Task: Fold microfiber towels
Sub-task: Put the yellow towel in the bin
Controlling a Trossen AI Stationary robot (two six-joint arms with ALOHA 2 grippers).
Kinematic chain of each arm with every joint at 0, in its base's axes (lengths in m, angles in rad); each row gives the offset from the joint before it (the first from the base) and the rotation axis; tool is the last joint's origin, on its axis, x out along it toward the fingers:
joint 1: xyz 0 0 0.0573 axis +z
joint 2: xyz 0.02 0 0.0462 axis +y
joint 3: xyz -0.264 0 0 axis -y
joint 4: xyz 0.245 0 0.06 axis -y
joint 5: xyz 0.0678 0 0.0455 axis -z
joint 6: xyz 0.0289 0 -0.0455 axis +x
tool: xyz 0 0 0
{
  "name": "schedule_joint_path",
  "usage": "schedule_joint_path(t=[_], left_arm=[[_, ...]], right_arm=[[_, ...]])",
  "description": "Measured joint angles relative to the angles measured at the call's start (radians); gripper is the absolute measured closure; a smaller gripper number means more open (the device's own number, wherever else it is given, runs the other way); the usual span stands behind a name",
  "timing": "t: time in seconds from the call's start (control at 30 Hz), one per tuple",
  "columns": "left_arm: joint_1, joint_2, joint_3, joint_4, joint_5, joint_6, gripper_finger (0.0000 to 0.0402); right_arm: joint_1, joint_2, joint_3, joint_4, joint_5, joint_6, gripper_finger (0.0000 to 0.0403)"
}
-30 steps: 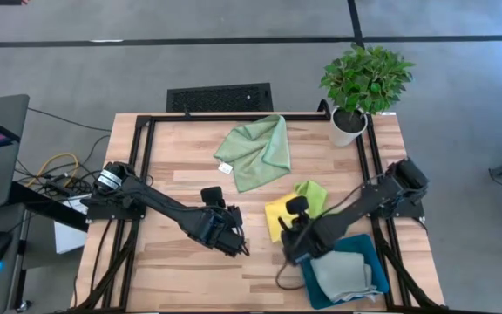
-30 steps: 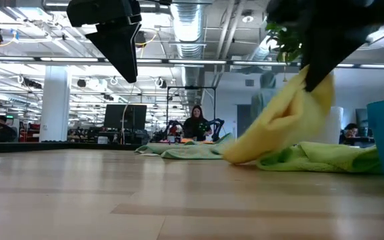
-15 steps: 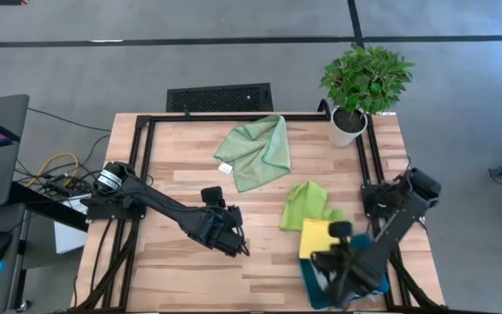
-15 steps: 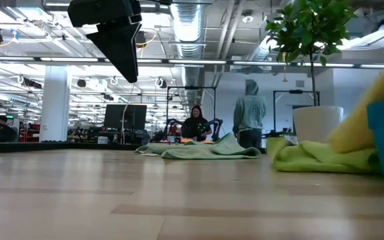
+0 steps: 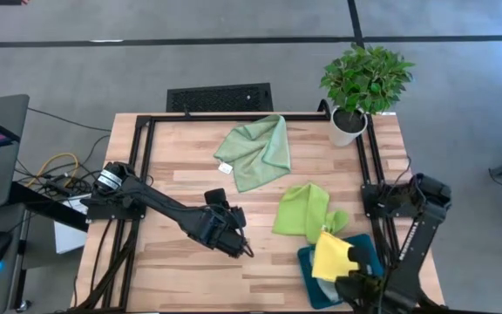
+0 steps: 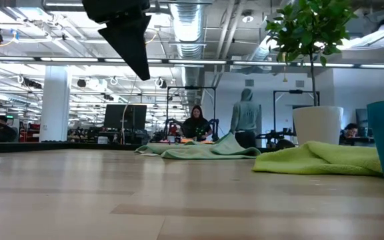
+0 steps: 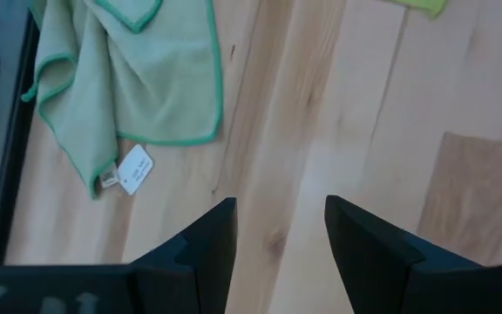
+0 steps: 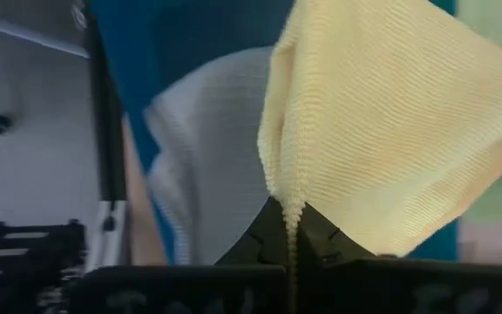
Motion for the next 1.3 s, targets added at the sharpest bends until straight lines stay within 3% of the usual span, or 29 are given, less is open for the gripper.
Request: schedule_joint_path(t=[0.33, 0.8, 1.3], left_arm=[[0.001, 0.000, 0.000, 0.025, 0.000, -0.047, 0.0233], [0.002, 0.000, 0.000, 0.039, 0.000, -0.077, 0.0233], [0.002, 0.000, 0.000, 0.039, 0.006, -0.074, 0.0233]], right_arm=[[0.079, 0.001, 0.000, 0.025, -0.002, 0.053, 0.0387], [0.081, 0.001, 0.000, 0.022, 0.003, -0.006, 0.0354], [0.081, 0.001, -0.001, 0.077, 0.009, -0.001, 0.0351]])
